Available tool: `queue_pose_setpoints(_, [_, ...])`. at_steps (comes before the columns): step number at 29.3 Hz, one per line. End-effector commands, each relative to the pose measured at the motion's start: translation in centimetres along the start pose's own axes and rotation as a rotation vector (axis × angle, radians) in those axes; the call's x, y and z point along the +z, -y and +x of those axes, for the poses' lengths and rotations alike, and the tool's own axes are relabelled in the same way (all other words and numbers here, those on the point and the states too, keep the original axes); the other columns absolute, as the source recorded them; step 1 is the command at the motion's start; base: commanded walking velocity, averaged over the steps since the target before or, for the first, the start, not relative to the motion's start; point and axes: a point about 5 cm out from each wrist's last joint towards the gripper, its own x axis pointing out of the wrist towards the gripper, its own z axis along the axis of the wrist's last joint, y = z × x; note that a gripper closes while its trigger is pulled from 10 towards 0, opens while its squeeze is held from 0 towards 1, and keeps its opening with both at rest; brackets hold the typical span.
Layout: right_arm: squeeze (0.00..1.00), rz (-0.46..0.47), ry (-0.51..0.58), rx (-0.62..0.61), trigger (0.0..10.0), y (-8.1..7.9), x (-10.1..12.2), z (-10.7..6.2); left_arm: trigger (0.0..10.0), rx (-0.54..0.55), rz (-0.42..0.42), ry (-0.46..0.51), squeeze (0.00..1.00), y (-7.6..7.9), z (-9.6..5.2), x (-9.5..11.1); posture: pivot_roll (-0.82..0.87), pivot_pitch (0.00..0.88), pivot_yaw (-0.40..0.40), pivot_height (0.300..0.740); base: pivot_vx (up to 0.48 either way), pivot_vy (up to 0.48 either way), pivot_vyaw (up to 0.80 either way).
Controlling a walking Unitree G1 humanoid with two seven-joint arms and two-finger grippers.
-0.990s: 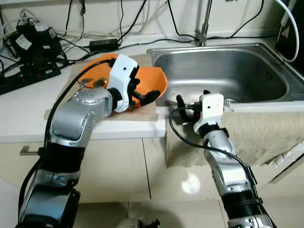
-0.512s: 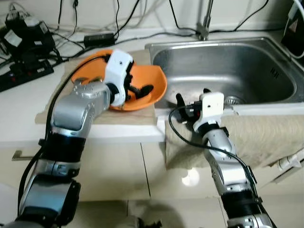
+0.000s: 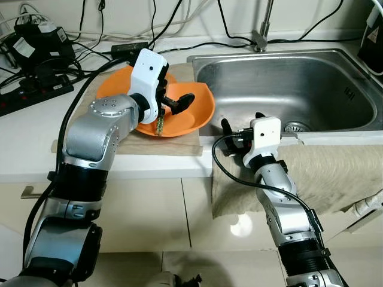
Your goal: Kitchen organization
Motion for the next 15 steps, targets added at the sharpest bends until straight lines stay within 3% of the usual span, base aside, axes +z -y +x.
queue_pose_setpoints(1, [0.0, -0.001, -0.021, 0.015, 10.0, -0.4, -0.5, -0.2, 10.0, 0.013, 0.005, -0.04, 0.0, -0.4, 0.0, -0.4, 0.1, 0.0, 0.075, 0.74, 0.0, 0.0, 0.0])
queue_pose_setpoints(7, [0.0, -0.002, -0.021, 0.015, 10.0, -0.3, -0.6, -0.3, 10.0, 0.062, -0.075, -0.1, 0.0, -1.1, 0.6, -2.2, 0.09, 0.0, 0.075, 0.74, 0.0, 0.0, 0.0])
queue_pose_setpoints(15, [0.0, -0.007, -0.033, 0.016, 10.0, -0.2, -0.9, -0.6, 10.0, 0.148, -0.088, -0.063, 0.0, -2.3, 0.9, -1.8, 0.08, 0.0, 0.073, 0.74, 0.0, 0.0, 0.0])
